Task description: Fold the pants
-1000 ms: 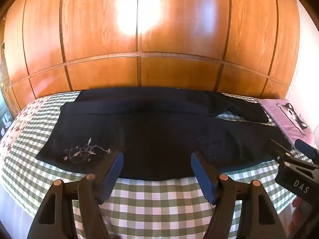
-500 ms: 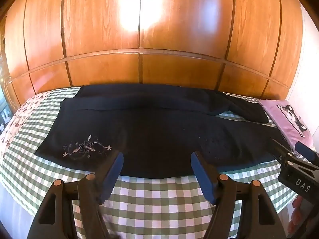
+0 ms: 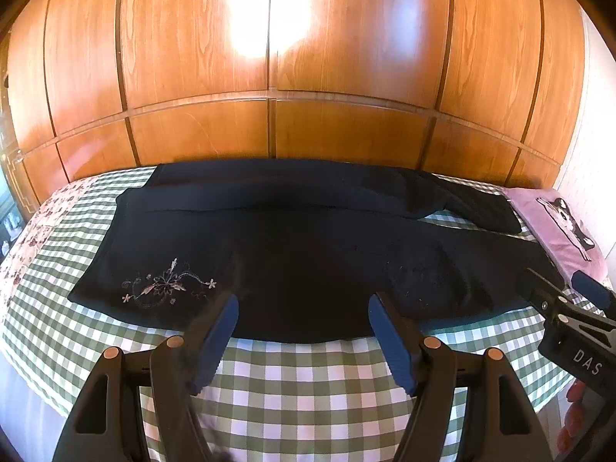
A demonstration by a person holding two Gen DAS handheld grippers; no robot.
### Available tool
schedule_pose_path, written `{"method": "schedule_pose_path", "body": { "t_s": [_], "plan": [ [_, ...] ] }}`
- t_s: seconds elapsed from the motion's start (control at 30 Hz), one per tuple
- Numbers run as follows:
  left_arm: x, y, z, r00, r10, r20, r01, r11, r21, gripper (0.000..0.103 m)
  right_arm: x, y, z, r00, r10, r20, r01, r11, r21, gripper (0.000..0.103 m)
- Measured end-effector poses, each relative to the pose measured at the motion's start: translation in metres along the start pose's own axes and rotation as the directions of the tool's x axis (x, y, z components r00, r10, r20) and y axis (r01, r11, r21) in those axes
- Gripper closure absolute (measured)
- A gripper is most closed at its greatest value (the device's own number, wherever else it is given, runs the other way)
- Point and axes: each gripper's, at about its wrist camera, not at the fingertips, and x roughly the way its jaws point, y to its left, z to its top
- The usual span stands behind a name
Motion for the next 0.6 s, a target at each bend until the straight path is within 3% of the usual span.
{"method": "schedule_pose_path", "body": {
  "t_s": [0.6],
  "plan": [
    [0.0021,0.0023,-0.0025,1.0,0.005,-0.01,-0.005,1.0,0.002,0.031,0.0016,0.0032,-0.0032,1.0,0.008,-0.008,-0.008,1.0,-0.007,0.0]
  ]
}}
